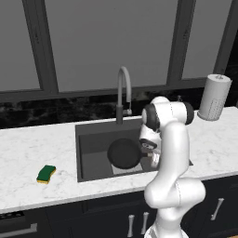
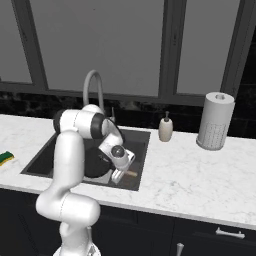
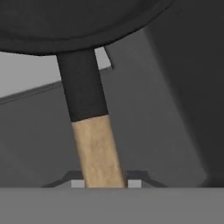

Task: Pick the pan and sponge and place them into the sink. Then turn on the water.

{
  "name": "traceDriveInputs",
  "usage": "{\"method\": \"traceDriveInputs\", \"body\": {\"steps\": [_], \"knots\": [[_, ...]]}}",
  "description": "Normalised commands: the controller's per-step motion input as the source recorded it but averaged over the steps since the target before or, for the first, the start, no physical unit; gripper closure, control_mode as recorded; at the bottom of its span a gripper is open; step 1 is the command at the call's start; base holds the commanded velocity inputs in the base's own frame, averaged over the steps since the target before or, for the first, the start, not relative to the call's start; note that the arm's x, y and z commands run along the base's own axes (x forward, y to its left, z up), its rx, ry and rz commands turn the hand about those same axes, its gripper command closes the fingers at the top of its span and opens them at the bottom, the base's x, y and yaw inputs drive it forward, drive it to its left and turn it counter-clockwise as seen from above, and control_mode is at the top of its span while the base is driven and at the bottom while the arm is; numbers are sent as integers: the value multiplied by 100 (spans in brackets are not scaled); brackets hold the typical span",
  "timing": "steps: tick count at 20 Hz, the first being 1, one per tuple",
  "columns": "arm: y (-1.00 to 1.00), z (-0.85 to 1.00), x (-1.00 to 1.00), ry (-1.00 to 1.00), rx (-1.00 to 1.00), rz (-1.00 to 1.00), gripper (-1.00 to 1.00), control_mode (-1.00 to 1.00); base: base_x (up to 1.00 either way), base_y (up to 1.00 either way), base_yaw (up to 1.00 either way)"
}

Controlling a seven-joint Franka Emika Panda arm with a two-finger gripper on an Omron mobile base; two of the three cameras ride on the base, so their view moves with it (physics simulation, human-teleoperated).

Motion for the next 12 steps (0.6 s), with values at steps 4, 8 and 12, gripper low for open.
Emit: {"method": "traceDriveInputs", "body": {"steps": [4,8,12], "knots": [[0,45,0,-10,0,0,-100,-100,0,0,0],[0,38,0,0,0,1,-100,-100,0,0,0],[0,61,-21,-1,0,3,-100,-100,0,0,0]]}}
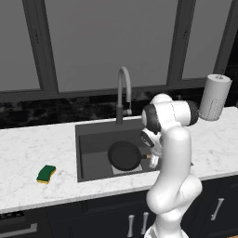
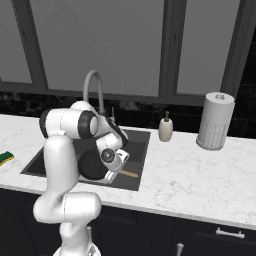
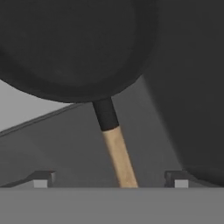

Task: Pick the pan and sponge and place them into the sink. Then turn on the water.

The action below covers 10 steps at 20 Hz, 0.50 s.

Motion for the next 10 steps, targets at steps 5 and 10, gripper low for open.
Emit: {"method": "traceDriveInputs", "body": {"steps": [5,10], "knots": [[0,100,-51,-8,0,7,-100,-100,0,0,0],[-3,99,-45,-4,0,9,-100,-100,0,0,0]]}}
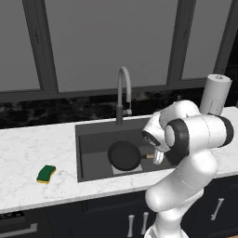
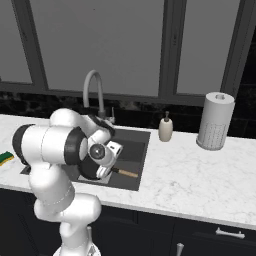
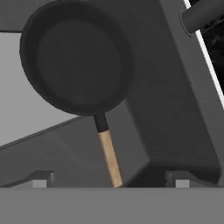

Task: Pick the pan and sponge and place them into the sink. Then turn on the water.

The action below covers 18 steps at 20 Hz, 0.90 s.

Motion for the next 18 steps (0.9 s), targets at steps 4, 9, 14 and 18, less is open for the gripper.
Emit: {"method": "traceDriveInputs", "body": {"steps": [4,9,14,18], "knots": [[-7,98,-38,0,0,13,-100,-100,0,0,0],[-26,100,-9,0,1,20,-100,-100,0,0,0],[-43,100,0,0,6,24,-100,-100,0,0,0],[-50,94,-2,1,7,22,-100,-100,0,0,0]]}}
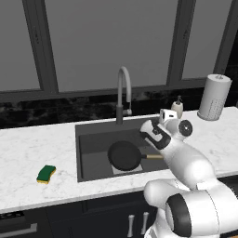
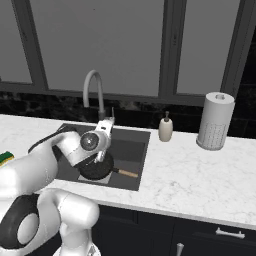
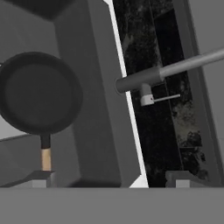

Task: Pick the pan and sponge and place them into the sink. Then turn on the water.

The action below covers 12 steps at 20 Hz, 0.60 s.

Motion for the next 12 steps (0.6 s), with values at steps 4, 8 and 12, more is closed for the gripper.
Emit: {"method": "traceDriveInputs", "body": {"steps": [4,8,12], "knots": [[-61,69,-19,7,9,21,-100,-100,0,0,0],[-54,54,-41,10,2,20,-100,-100,0,0,0],[-35,17,-75,12,-8,17,-100,-100,0,0,0]]}}
